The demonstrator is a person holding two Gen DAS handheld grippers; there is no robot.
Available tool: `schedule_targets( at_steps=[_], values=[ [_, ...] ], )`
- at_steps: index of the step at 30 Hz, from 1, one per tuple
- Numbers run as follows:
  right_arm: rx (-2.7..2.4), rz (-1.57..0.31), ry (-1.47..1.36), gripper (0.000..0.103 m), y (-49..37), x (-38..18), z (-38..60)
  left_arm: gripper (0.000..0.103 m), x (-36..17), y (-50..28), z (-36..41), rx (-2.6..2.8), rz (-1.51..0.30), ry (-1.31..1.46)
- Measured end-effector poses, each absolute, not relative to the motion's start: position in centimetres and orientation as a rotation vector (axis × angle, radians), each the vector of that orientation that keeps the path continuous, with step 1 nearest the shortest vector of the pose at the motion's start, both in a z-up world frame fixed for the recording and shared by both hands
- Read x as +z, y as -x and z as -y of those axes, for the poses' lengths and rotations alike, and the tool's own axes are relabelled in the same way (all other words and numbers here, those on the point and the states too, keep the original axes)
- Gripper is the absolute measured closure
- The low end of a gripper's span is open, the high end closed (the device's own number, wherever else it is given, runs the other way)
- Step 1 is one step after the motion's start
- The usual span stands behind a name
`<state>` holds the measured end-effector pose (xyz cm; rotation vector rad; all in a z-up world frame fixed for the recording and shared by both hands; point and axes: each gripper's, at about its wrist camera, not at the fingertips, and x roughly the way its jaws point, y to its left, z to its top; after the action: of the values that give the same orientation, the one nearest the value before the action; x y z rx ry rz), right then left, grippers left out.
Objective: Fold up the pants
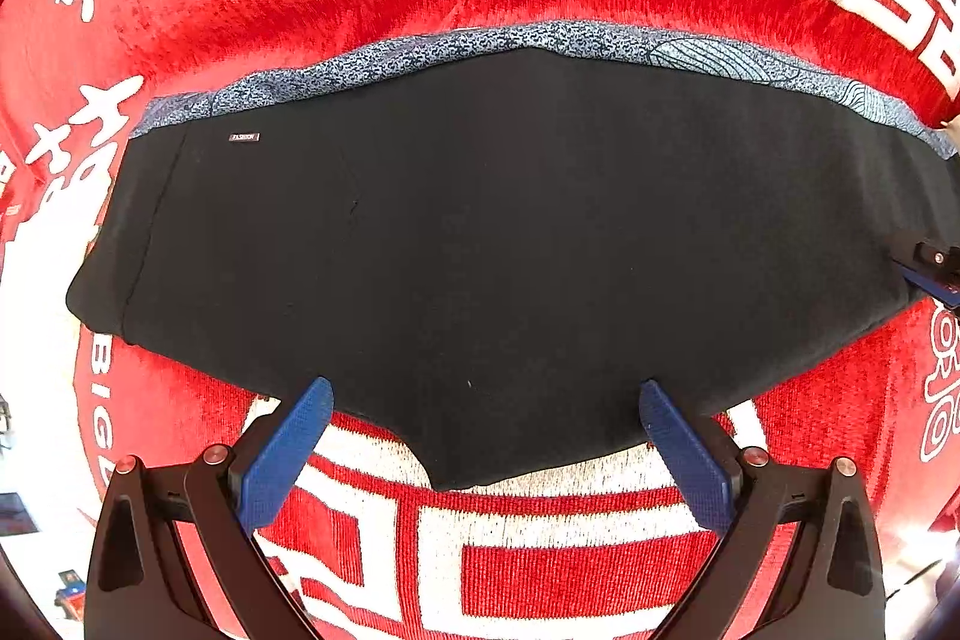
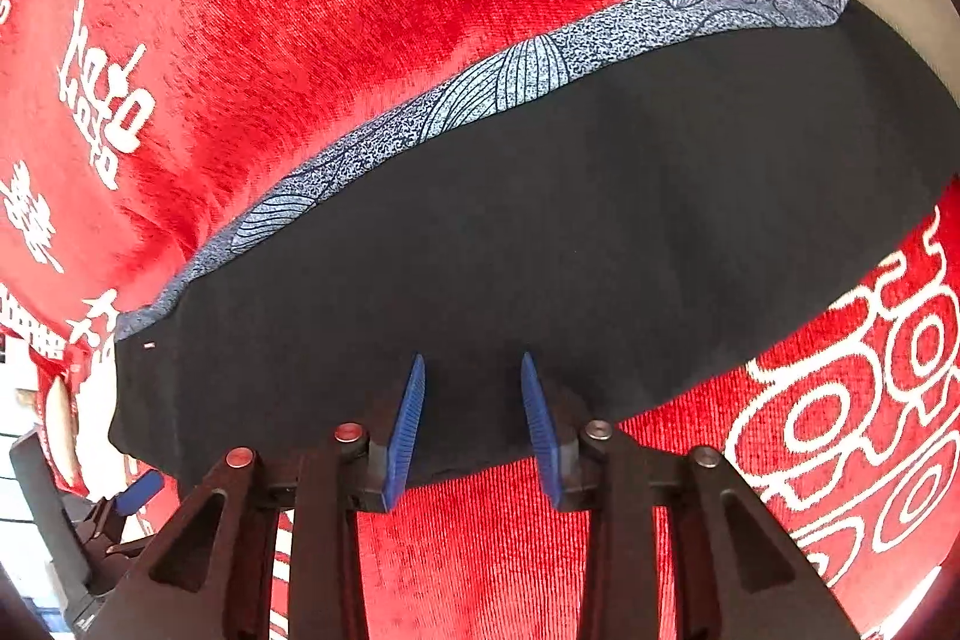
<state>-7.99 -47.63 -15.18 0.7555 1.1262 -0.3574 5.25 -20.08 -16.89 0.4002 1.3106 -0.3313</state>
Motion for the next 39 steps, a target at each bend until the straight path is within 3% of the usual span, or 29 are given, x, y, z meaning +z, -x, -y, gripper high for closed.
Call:
schedule_targets(
  at_steps=[8,11,23,28,39],
  values=[
    [-0.304,-1.107,-0.844,0.065,10.0,-14.3,48.2,0.0,-17.1,-4.9,21.0,-0.321,-1.305,-0.446],
    [-0.274,-1.105,-0.882,0.058,11.7,-14.2,48.1,0.0,-17.1,-4.8,21.2,-0.316,-1.304,-0.453],
    [-0.277,-1.09,-1.053,0.042,18.8,-16.2,47.9,0.0,-15.5,-3.8,23.6,-0.301,-1.278,-0.52],
    [-0.298,-1.069,-1.059,0.042,20.2,-15.7,49.3,0.0,-13.4,-2.4,28.0,-0.401,-1.235,-0.497],
    [-0.533,-0.735,-1.178,0.042,22.3,-16.2,59.6,0.0,-14.8,0.2,42.4,-0.554,-1.199,-0.39]
  ],
)
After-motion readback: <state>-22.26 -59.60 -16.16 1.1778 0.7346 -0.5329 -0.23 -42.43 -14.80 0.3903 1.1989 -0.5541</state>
